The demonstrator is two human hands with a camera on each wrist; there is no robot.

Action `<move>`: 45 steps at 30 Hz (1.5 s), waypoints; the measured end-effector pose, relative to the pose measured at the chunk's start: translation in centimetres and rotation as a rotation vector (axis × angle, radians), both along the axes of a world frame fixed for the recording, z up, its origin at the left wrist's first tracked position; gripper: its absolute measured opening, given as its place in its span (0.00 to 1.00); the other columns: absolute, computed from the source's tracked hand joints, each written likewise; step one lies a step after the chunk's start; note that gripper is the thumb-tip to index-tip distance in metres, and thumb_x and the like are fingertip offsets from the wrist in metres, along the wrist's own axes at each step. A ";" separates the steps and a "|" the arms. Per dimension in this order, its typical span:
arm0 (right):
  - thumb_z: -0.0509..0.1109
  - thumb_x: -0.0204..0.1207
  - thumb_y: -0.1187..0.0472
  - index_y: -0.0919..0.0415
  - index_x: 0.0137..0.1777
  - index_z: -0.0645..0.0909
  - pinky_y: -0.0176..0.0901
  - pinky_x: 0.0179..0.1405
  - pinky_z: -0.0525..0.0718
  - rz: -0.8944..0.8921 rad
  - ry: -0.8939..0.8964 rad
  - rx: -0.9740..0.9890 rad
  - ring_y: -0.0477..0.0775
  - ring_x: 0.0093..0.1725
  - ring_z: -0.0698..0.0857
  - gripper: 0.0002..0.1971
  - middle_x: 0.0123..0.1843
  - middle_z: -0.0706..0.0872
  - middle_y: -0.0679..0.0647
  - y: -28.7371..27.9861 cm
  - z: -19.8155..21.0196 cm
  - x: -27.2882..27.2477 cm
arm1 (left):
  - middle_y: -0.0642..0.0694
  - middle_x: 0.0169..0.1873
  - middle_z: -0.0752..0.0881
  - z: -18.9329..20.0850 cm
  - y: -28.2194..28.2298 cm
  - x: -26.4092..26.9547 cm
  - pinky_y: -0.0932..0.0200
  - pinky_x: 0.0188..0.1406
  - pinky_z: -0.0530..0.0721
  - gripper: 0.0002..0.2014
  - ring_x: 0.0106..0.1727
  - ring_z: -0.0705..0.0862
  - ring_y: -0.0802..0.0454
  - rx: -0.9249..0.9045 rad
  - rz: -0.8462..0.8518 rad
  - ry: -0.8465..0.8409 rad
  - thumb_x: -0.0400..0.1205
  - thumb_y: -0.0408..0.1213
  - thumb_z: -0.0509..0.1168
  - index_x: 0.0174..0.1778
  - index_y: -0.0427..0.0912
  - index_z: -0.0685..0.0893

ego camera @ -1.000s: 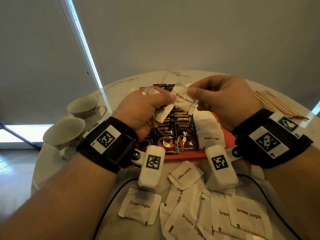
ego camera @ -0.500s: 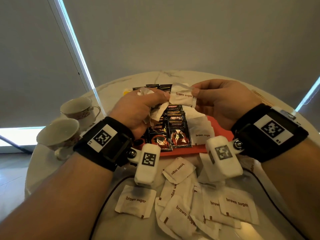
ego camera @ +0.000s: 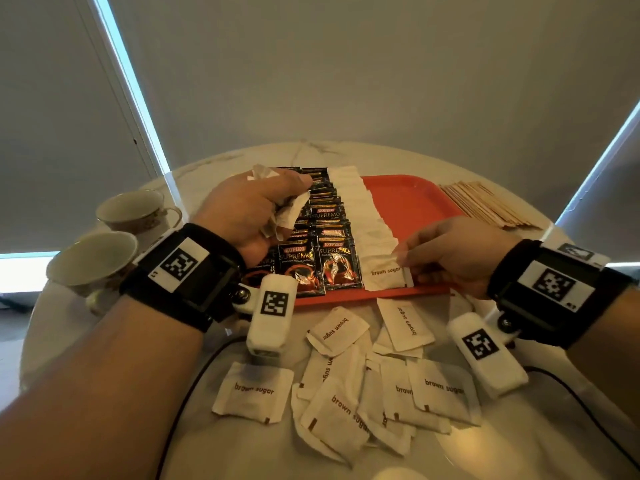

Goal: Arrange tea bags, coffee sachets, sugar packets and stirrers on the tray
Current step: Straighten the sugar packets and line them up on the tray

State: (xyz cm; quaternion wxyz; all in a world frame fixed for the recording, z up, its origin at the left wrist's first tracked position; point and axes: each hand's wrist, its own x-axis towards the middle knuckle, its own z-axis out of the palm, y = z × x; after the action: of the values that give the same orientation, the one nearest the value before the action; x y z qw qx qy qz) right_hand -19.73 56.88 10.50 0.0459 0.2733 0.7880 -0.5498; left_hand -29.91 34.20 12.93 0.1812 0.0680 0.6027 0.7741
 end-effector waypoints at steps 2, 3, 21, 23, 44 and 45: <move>0.78 0.76 0.69 0.63 0.48 0.92 0.47 0.47 0.91 -0.039 0.031 0.023 0.53 0.40 0.87 0.04 0.44 0.92 0.59 0.0 -0.4 -0.2 | 0.47 0.27 0.88 0.0 0.0 0.0 0.65 0.17 0.79 0.06 0.24 0.87 0.55 -0.011 0.004 0.003 0.84 0.30 0.73 0.54 0.39 0.84; 0.77 0.77 0.67 0.62 0.49 0.92 0.50 0.52 0.90 -0.087 0.078 0.003 0.54 0.41 0.86 0.03 0.45 0.91 0.59 0.1 -0.6 -0.3 | 0.48 0.26 0.88 0.1 0.0 0.0 0.65 0.17 0.79 0.05 0.23 0.87 0.55 -0.012 0.004 0.003 0.84 0.30 0.73 0.52 0.39 0.84; 0.66 0.81 0.35 0.52 0.89 0.60 0.57 0.83 0.66 -0.239 0.359 -0.419 0.55 0.85 0.68 0.41 0.88 0.66 0.53 -1.0 -1.4 -3.0 | 0.48 0.24 0.86 -0.1 0.2 -0.2 0.66 0.15 0.78 0.06 0.21 0.85 0.55 -0.008 0.017 0.038 0.86 0.29 0.70 0.46 0.41 0.81; 0.66 0.81 0.35 0.52 0.90 0.57 0.56 0.81 0.65 -0.223 0.361 -0.439 0.55 0.86 0.66 0.42 0.89 0.63 0.54 -0.7 -1.0 -4.0 | 0.48 0.23 0.86 -0.1 0.2 -0.3 0.65 0.16 0.79 0.06 0.22 0.86 0.55 -0.006 0.022 0.038 0.85 0.29 0.70 0.45 0.41 0.81; 0.61 0.84 0.35 0.60 0.90 0.54 0.61 0.84 0.61 -0.190 0.260 -0.539 0.62 0.87 0.62 0.43 0.90 0.60 0.61 1.9 0.8 -9.7 | 0.49 0.28 0.86 -1.1 -0.2 -2.4 0.64 0.16 0.77 0.04 0.26 0.86 0.55 -0.024 0.033 0.023 0.82 0.33 0.73 0.45 0.43 0.83; 0.60 0.85 0.36 0.62 0.90 0.54 0.60 0.82 0.64 -0.174 0.243 -0.556 0.63 0.86 0.65 0.43 0.89 0.62 0.63 2.0 1.0 -10.1 | 0.48 0.30 0.86 -1.0 -0.2 -2.4 0.64 0.16 0.78 0.05 0.27 0.86 0.55 -0.018 0.026 0.021 0.80 0.34 0.74 0.47 0.43 0.84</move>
State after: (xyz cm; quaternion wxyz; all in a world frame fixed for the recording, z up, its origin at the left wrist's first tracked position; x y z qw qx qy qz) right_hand -29.86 58.85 11.47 -0.0231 0.2489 0.5808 -0.7747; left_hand -32.30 33.99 11.91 0.1653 0.0667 0.6122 0.7703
